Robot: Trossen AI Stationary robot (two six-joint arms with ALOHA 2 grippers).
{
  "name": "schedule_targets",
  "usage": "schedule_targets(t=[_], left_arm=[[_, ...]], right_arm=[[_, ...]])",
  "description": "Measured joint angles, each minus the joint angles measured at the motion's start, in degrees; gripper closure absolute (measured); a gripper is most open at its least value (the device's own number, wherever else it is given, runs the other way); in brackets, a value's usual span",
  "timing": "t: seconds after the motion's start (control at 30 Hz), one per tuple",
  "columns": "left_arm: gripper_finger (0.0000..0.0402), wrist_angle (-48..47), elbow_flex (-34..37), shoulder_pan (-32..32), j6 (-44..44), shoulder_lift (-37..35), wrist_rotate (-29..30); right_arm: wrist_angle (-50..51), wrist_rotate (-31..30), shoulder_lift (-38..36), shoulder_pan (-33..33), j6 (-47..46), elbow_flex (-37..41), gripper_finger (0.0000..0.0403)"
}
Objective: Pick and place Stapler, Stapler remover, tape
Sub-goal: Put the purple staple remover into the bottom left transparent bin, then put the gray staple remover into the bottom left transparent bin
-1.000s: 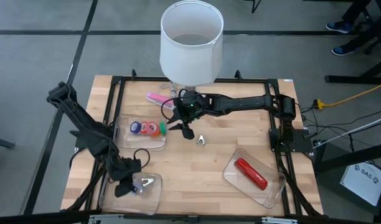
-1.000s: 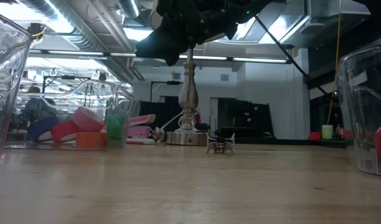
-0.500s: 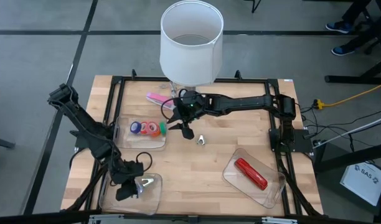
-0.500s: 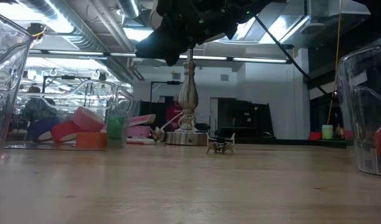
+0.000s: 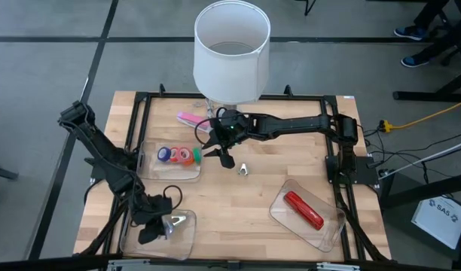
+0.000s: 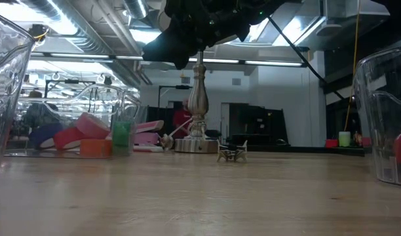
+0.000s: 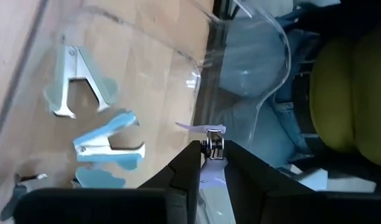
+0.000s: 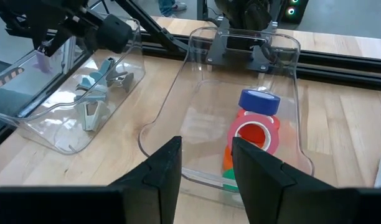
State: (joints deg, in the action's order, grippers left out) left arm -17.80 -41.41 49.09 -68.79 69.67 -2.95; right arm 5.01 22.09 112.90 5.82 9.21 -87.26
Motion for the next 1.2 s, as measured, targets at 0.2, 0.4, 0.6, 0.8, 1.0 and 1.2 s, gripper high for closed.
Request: schedule_targets(t=[0.2, 0.4, 0.6, 0.8, 1.0, 1.2], left_arm=[[0.0316, -0.18, 0.0, 1.25, 0.1, -0.07, 1.99], [0.0276, -4.13, 0.0, 4.9, -0.29, -2.19, 6.3], [0.0261, -10.2, 0.0, 7.31, 1.28, -4.83, 10.33], [0.0274, -15.65, 0.02, 7.81, 7.72, -7.76, 15.23], [0.0285, -19.21, 0.41, 6.81, 15.47, -10.71, 21.66], [0.0291, -11.57, 7.38, 3.38, 21.31, -16.47, 21.5]], right_arm=[[-0.01, 0.0, 0.0, 0.0, 0.02, 0.0, 0.0261], [-0.01, 0.0, 0.0, 0.0, 0.02, 0.0, 0.0261], [-0.01, 0.0, 0.0, 0.0, -0.01, 0.0, 0.0261], [-0.12, -0.01, 0.0, -0.22, -1.28, 0.02, 0.0261], [2.17, 0.02, 0.0, -0.91, -4.71, 0.02, 0.0261], [6.53, 0.02, 0.0, -0.87, -6.05, 0.04, 0.0261]])
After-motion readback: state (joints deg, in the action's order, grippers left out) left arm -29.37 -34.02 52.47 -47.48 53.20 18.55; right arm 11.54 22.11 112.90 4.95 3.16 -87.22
